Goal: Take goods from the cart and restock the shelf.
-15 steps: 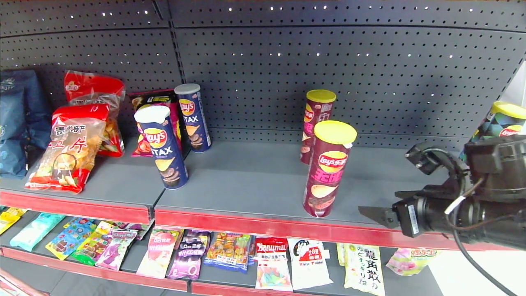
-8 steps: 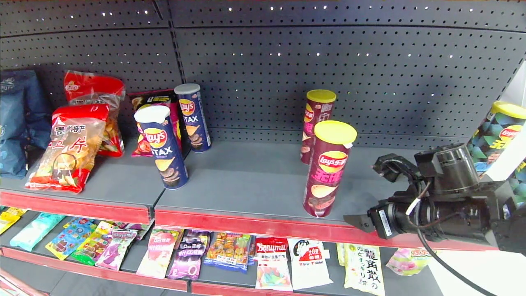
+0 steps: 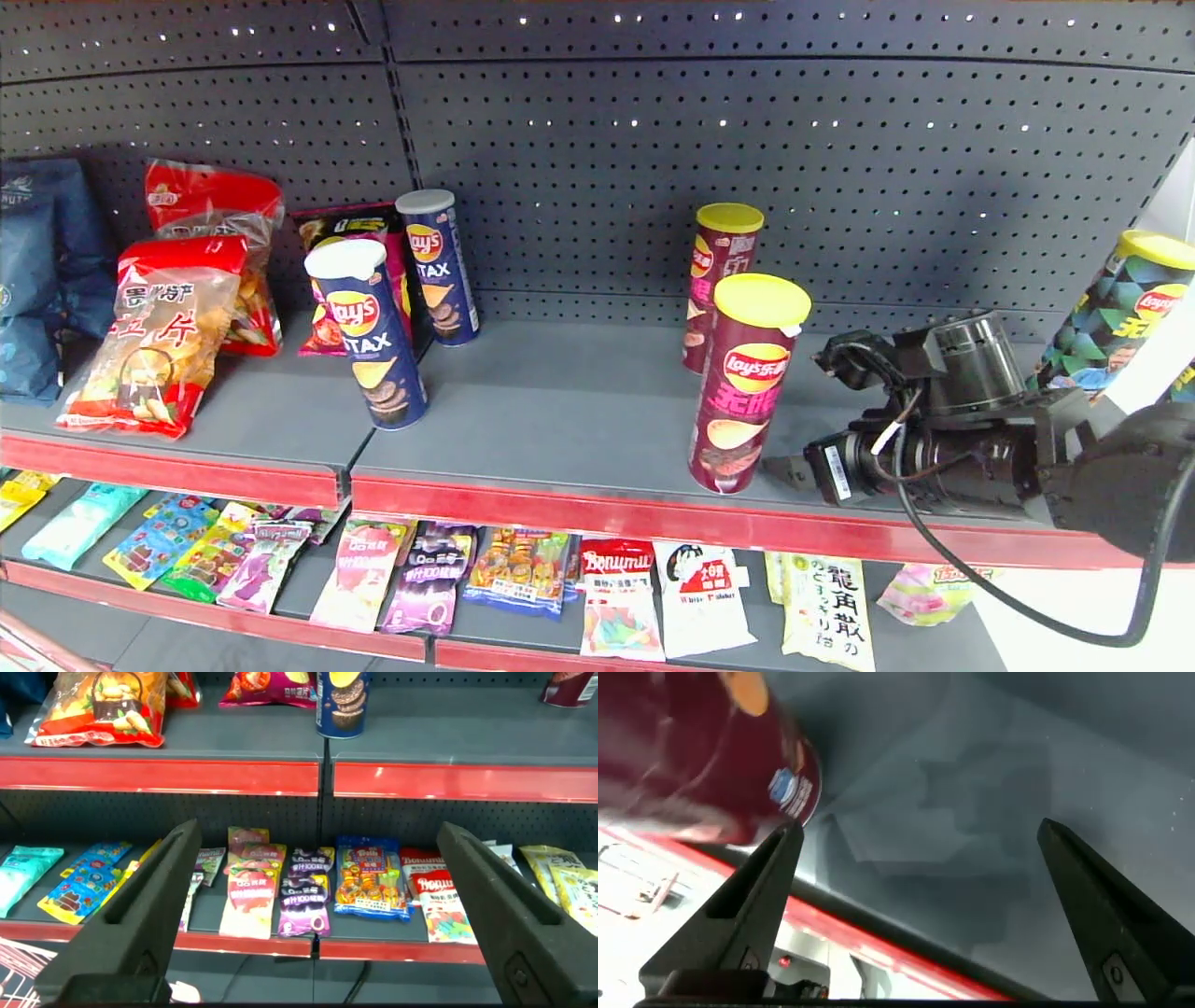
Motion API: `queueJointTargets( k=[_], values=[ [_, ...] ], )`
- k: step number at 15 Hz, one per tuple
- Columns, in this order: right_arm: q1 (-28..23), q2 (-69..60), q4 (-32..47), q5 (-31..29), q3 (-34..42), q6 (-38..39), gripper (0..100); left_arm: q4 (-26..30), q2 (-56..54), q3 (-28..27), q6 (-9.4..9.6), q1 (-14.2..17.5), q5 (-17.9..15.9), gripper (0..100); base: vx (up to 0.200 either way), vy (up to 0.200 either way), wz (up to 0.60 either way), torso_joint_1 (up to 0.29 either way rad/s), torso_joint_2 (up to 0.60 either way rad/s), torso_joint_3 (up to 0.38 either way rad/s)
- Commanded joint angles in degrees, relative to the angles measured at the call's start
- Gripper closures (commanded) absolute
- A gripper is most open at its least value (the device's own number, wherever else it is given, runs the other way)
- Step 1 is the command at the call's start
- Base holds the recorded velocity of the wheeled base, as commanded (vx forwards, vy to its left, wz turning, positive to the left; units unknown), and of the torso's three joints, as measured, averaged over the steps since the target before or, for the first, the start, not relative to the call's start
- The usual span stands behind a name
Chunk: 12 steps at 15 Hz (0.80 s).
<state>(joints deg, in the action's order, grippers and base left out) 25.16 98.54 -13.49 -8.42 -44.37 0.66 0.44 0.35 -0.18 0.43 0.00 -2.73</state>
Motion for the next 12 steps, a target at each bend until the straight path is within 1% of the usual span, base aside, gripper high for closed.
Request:
queueJointTargets(
  k=[1, 10, 12],
  values=[
    [0.0, 1.8, 0.0, -0.1, -1.1, 0.0, 0, 0.0, 0.1, 0.0, -0.08, 0.0, 0.0, 0, 0.0, 0.0, 0.0, 0.0, 0.0, 0.0],
    [0.0, 3.9, -1.3, -0.3, -1.9, -0.7, 0, 0.0, 0.1, 0.0, -0.08, 0.1, 0.0, 0, 0.0, 0.0, 0.0, 0.0, 0.0, 0.0],
    [-0.1, 4.3, -1.4, -1.2, -1.9, -0.7, 0, 0.0, 0.1, 0.0, 0.01, 0.0, 0.0, 0, 0.0, 0.0, 0.0, 0.0, 0.0, 0.0]
  ],
)
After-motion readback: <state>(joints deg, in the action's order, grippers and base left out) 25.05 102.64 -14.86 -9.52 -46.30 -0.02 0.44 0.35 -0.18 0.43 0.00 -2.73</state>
